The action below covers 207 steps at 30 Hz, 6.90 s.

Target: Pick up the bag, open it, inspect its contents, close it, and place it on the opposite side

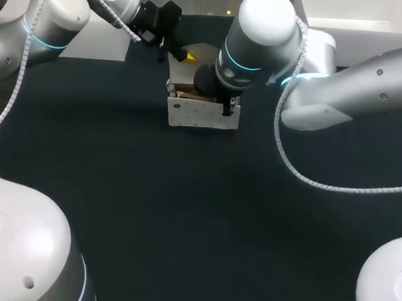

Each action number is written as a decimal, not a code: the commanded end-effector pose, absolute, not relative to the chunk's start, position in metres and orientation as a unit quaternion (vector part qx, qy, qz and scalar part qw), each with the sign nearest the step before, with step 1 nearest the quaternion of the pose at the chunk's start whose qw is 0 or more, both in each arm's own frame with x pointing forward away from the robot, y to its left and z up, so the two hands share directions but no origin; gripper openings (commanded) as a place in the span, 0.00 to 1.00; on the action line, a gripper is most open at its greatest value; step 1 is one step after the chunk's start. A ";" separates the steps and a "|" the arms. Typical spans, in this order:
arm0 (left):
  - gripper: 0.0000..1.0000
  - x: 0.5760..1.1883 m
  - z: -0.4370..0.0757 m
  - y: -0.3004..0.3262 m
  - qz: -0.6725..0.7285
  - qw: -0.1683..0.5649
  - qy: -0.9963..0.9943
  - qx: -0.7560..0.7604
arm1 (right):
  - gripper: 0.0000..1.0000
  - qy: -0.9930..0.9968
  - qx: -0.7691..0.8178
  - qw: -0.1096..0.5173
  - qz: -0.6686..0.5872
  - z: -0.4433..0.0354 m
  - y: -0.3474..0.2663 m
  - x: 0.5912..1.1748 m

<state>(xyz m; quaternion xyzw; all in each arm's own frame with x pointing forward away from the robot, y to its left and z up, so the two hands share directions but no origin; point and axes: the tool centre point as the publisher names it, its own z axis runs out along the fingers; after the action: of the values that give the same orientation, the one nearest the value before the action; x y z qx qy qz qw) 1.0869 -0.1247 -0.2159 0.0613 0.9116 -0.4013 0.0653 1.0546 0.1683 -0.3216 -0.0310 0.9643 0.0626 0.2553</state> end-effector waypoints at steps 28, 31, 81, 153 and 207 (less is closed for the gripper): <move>0.00 1.091 -0.219 -0.124 -0.399 0.041 0.913 0.069 | 1.00 0.968 -0.015 0.243 0.063 -0.336 0.167 1.059; 0.00 1.090 -0.219 -0.124 -0.399 0.042 0.913 0.069 | 1.00 0.968 -0.014 0.244 0.062 -0.335 0.166 1.059; 0.00 1.102 -0.239 -0.125 -0.376 0.072 0.922 0.047 | 0.47 0.923 -0.013 0.379 0.064 -0.248 0.166 1.031; 0.00 1.155 -0.316 -0.107 -0.343 0.211 0.906 0.131 | 0.55 0.918 -0.001 0.394 0.035 -0.350 0.190 0.988; 0.00 1.145 -0.326 -0.103 -0.354 0.170 0.907 0.153 | 0.23 0.905 0.026 0.421 0.046 -0.364 0.190 1.025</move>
<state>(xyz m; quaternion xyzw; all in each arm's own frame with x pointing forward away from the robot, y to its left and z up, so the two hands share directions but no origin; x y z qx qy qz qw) 1.1425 -0.1033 -0.3252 0.1510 0.9077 -0.3517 0.1720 1.0265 0.1893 -0.3626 0.0251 0.9070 0.0460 0.4178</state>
